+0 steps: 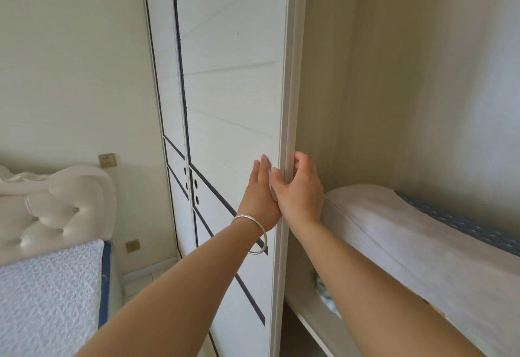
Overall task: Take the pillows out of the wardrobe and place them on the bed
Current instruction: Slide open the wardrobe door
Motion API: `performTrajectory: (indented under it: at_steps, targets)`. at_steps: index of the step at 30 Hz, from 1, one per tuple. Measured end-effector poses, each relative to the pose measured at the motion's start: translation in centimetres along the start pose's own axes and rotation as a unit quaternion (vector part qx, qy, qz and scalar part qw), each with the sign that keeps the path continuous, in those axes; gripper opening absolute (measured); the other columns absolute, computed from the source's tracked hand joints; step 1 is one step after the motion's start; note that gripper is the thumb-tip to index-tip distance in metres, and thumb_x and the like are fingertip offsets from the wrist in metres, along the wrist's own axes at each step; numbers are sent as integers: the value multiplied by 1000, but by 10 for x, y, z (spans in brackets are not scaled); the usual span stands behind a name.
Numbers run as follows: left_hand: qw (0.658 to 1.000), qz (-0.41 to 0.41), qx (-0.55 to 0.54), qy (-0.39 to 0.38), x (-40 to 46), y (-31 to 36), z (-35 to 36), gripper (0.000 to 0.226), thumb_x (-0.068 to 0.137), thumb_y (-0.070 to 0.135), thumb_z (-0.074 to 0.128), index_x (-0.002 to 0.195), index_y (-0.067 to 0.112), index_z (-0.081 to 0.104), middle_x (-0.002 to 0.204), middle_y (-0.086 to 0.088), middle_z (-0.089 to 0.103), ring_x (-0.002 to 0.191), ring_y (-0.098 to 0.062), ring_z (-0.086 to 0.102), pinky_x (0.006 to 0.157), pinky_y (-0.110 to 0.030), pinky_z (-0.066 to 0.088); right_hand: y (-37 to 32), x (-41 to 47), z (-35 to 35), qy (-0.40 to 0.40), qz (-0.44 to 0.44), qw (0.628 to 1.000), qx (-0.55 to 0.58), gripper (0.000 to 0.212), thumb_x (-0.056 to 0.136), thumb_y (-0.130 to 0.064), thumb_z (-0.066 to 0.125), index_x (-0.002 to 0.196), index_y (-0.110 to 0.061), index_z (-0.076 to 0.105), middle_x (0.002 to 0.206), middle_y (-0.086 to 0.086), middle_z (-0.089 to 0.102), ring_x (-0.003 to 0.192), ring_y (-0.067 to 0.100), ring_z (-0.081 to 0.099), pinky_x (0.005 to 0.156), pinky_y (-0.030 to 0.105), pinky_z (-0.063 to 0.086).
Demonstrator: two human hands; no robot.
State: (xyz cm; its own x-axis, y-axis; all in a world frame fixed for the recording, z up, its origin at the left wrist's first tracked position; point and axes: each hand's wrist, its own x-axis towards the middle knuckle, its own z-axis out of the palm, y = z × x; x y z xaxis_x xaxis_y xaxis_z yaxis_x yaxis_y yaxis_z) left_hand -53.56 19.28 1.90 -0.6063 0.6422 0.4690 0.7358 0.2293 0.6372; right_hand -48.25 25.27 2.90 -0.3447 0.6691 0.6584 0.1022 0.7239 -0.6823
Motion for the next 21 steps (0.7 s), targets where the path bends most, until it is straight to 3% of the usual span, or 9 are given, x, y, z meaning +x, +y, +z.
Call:
performTrajectory:
  at_steps: [7, 10, 12, 16, 19, 21]
  targets:
    - [986, 28, 160, -32, 9, -2, 8, 57, 95, 16, 35, 145, 3, 10, 156, -14, -16, 144, -23, -16, 111, -20, 4, 5, 6, 1, -10, -15, 1000, -1, 41, 82, -33, 62, 113, -12, 47, 110, 5, 59, 91, 26, 59, 69, 31, 43]
    - [996, 2, 85, -10, 6, 0, 9, 67, 94, 20, 41, 147, 5, 3, 158, -7, -11, 145, -16, -11, 108, -16, 4, 4, 7, 0, -24, -13, 1000, 1, 41, 82, -34, 62, 113, -12, 46, 109, 4, 58, 92, 25, 58, 69, 32, 45]
    - [998, -6, 32, 47, -2, 5, 12, 73, 93, 24, 46, 148, 9, 2, 159, -3, -4, 145, -13, -5, 109, -16, 4, 2, 7, -3, -41, -14, 999, 4, 41, 83, -36, 61, 113, -13, 45, 109, 3, 58, 93, 24, 59, 71, 34, 48]
    - [980, 72, 48, 179, -32, 24, 29, 82, 85, 18, 58, 148, 10, 5, 157, -11, 8, 145, -22, 4, 116, -27, 10, 14, 8, -26, -58, -37, 998, 3, 34, 88, -40, 55, 114, -19, 50, 103, -2, 60, 88, 16, 57, 70, 31, 47]
    - [974, 146, 50, 164, -46, 39, 53, 75, 77, 7, 59, 144, 6, 25, 148, -18, 27, 138, -33, 25, 111, -37, 30, 38, 5, -52, -36, -14, 999, -11, 22, 91, -36, 50, 104, -20, 55, 92, -3, 63, 80, 16, 57, 62, 27, 43]
    - [981, 160, 28, 107, -49, 49, 68, 73, 79, 9, 59, 144, 11, 27, 147, -11, 30, 134, -27, 32, 107, -27, 33, 56, 2, -67, -18, 14, 999, -26, 17, 92, -34, 47, 96, -21, 57, 86, -5, 64, 76, 14, 57, 56, 24, 38]
